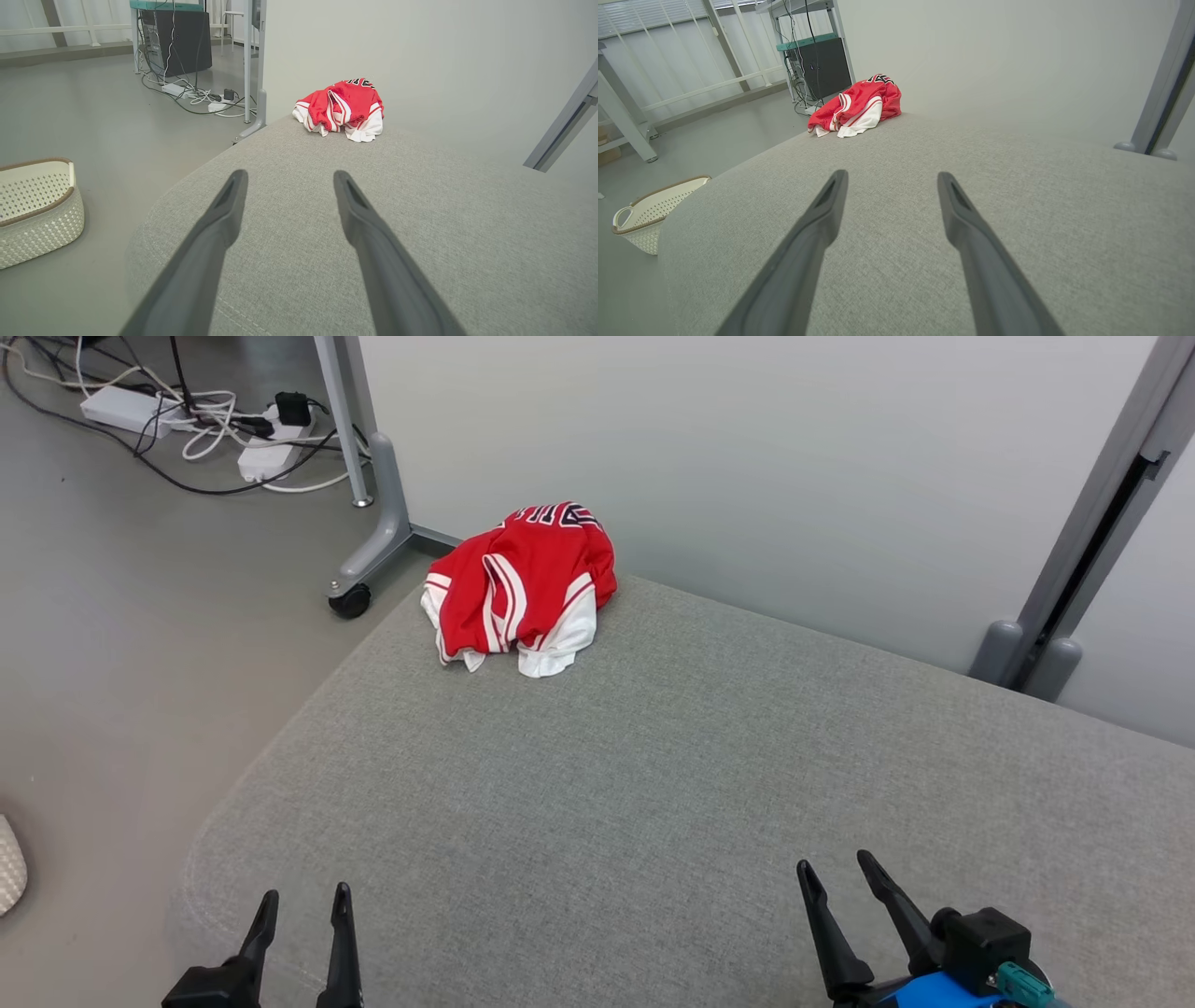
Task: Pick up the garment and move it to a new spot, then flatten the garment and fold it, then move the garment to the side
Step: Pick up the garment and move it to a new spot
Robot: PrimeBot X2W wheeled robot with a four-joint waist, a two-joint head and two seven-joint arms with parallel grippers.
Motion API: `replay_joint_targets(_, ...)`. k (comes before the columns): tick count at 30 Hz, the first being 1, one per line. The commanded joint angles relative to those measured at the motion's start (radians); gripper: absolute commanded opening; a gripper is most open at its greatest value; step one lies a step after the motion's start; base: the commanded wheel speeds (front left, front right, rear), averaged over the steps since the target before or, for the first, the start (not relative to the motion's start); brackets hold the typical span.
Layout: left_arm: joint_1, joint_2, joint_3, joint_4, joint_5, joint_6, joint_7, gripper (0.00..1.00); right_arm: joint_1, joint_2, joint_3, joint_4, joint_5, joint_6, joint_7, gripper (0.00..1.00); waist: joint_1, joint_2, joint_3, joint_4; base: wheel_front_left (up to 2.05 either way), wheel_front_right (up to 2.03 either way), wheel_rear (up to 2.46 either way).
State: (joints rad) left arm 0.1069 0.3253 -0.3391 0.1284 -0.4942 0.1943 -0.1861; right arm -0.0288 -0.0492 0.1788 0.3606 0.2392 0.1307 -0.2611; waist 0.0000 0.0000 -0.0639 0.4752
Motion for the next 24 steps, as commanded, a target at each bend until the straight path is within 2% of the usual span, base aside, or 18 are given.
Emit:
replay_joint_targets(1,0.01,0.004,0.001,-0.007,-0.005,0.007,0.003,1.0,0.004,-0.002,0.002,0.003,0.003,0.0,-0.005,1.0,0.0,0.0,0.005,0.01,0.0,0.0,0.0)
replay_joint_targets(9,0.017,0.015,0.014,-0.02,-0.006,0.023,-0.003,1.0,-0.022,-0.002,0.014,-0.011,-0.034,0.0,-0.006,1.0,0.0,0.0,0.014,-0.009,0.0,0.0,0.0)
replay_joint_targets(13,-0.016,0.04,0.067,-0.052,-0.012,0.047,-0.021,1.0,-0.034,-0.002,0.005,-0.033,-0.062,0.0,-0.002,1.0,0.0,0.0,0.054,-0.041,0.0,0.0,0.0)
replay_joint_targets(16,-0.06,0.103,0.131,-0.097,-0.002,0.063,-0.023,1.0,-0.052,-0.002,-0.015,-0.057,-0.099,0.0,0.014,1.0,0.0,0.0,0.097,-0.075,0.0,0.0,0.0)
replay_joint_targets(19,-0.143,0.191,0.193,-0.149,0.012,0.061,0.001,1.0,-0.082,-0.002,-0.041,-0.094,-0.141,0.0,0.036,1.0,0.0,0.0,0.148,-0.116,0.0,0.0,0.0)
replay_joint_targets(22,-0.265,0.271,0.245,-0.185,-0.001,0.038,0.046,1.0,-0.117,-0.002,-0.072,-0.143,-0.19,0.0,0.059,1.0,0.0,0.0,0.207,-0.156,0.0,0.0,0.0)
replay_joint_targets(24,-0.373,0.326,0.273,-0.159,-0.014,0.006,0.076,1.0,-0.142,-0.002,-0.091,-0.179,-0.221,0.0,0.078,1.0,0.0,0.0,0.248,-0.18,0.0,0.0,0.0)
